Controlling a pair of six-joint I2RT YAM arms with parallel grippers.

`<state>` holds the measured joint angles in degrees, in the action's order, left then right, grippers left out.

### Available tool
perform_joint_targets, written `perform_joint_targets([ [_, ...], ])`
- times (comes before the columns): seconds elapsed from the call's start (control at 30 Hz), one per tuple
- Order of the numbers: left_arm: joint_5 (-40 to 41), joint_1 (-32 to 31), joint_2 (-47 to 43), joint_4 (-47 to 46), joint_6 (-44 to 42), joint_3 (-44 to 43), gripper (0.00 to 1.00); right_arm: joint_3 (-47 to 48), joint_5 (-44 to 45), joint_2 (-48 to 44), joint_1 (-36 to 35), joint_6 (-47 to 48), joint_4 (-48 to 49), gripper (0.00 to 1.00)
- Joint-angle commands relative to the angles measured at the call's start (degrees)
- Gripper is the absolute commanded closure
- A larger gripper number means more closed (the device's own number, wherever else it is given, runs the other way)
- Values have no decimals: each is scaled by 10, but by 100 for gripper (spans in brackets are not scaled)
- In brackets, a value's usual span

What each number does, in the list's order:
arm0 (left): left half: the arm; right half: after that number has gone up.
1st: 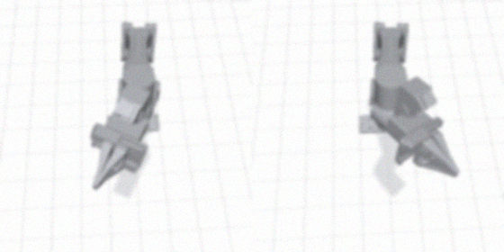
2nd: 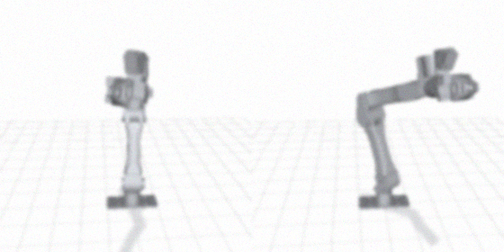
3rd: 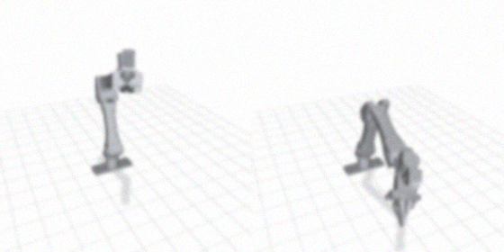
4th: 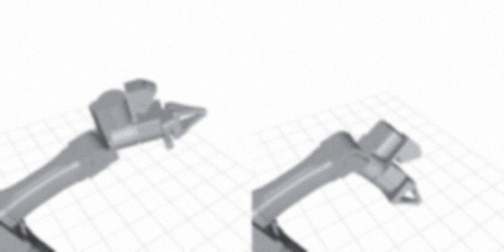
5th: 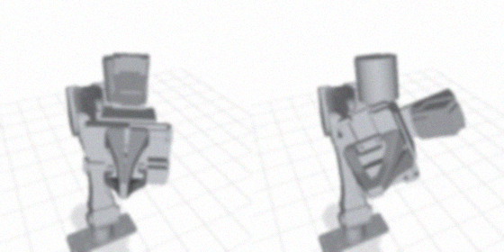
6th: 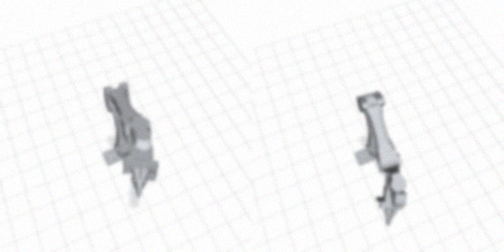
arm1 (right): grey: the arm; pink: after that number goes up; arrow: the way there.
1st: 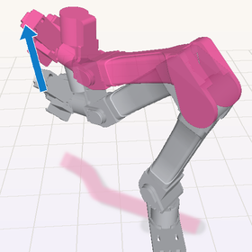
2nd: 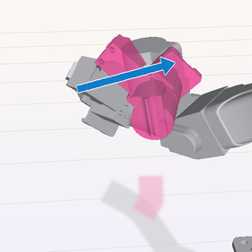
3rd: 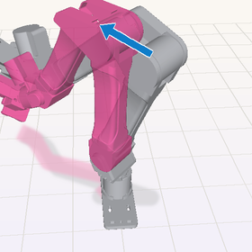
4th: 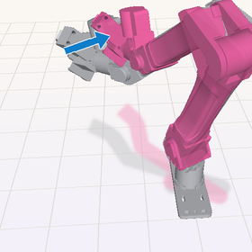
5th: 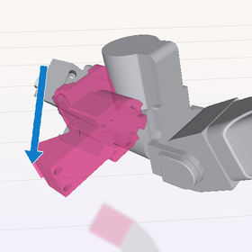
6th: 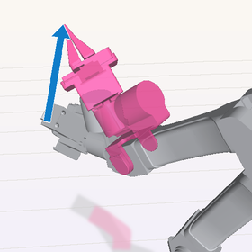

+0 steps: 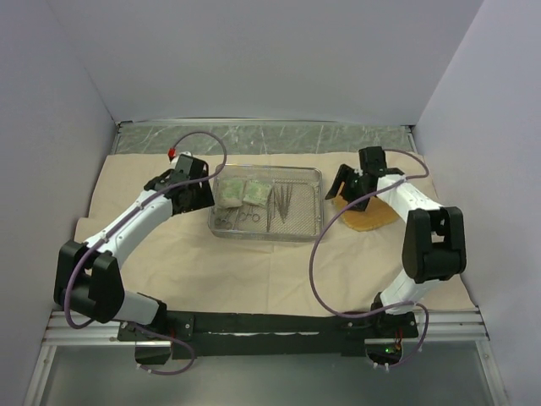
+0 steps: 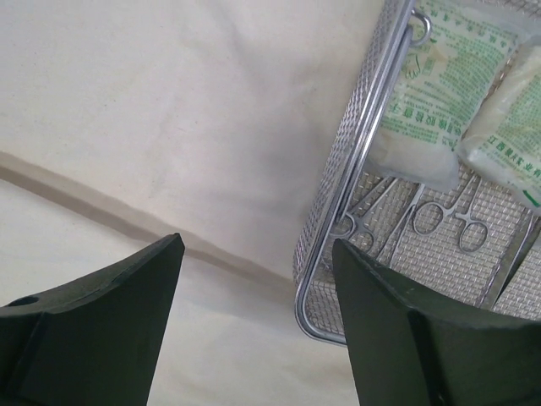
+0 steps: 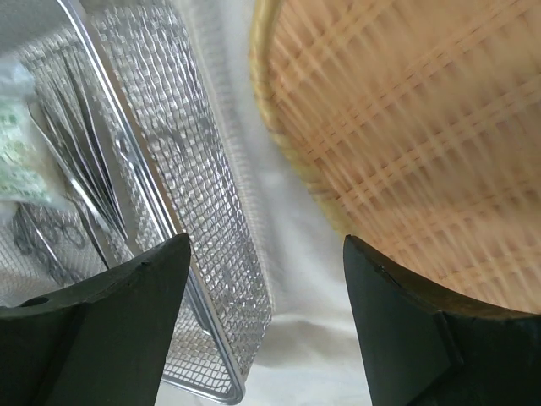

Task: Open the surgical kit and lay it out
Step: Adjust the distractor in the surgical kit.

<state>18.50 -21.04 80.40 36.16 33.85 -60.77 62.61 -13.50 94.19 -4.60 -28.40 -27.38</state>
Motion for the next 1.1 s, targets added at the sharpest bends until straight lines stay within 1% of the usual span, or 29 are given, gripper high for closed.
perform_joint_targets([
  [0.0, -21, 21, -22, -33, 3, -8, 22, 71, 75, -17, 74, 29, -15, 19],
  [0.03, -23, 28, -22, -38, 3, -8, 21, 91, 112, -7, 87, 31, -11, 19],
  [0.1, -31, 34, -24, -43, 4, -8, 21, 122, 134, 20, 121, 42, -17, 19],
  [0.17, -32, 38, -27, -52, 5, -8, 20, 170, 161, 70, 136, 55, -21, 19],
  [0.2, -32, 40, -28, -53, 4, -6, 20, 184, 163, 86, 150, 61, -20, 19],
  [0.3, -30, 44, -29, -55, 3, -9, 18, 264, 145, 181, 166, 88, -37, 18],
  [0.4, -29, 46, -30, -60, -2, -11, 17, 282, 137, 220, 176, 111, -46, 18],
  [0.43, -28, 47, -29, -60, -3, -12, 17, 279, 137, 223, 180, 112, -46, 18],
  [0.57, -23, 50, -20, -65, -7, -16, 16, 249, 83, 225, 182, 115, -57, 18],
  [0.67, -22, 52, -11, -67, -6, -22, 16, 200, 38, 188, 180, 86, -69, 18],
  [0.7, -21, 55, -9, -70, -4, -25, 16, 166, 24, 153, 178, 78, -67, 19],
  [0.77, -19, 58, 3, -72, -3, -29, 16, 134, 0, 111, 174, 59, -64, 19],
  [0.8, -16, 64, 7, -74, 2, -36, 16, 124, 0, 81, 172, 56, -68, 19],
  [0.87, -15, 71, 30, -79, 5, -44, 16, 125, 20, 65, 172, 51, -93, 19],
  [0.9, -15, 78, 38, -80, 10, -55, 16, 145, 33, 64, 174, 50, -102, 19],
  [0.93, -13, 81, 48, -83, 13, -60, 16, 158, 50, 69, 176, 49, -109, 18],
  [0.97, -10, 85, 67, -82, 16, -67, 16, 170, 91, 75, 179, 36, -107, 18],
  [1.07, 6, 100, 110, -72, 31, -102, 16, 239, 134, 121, 189, -2, -95, 18],
])
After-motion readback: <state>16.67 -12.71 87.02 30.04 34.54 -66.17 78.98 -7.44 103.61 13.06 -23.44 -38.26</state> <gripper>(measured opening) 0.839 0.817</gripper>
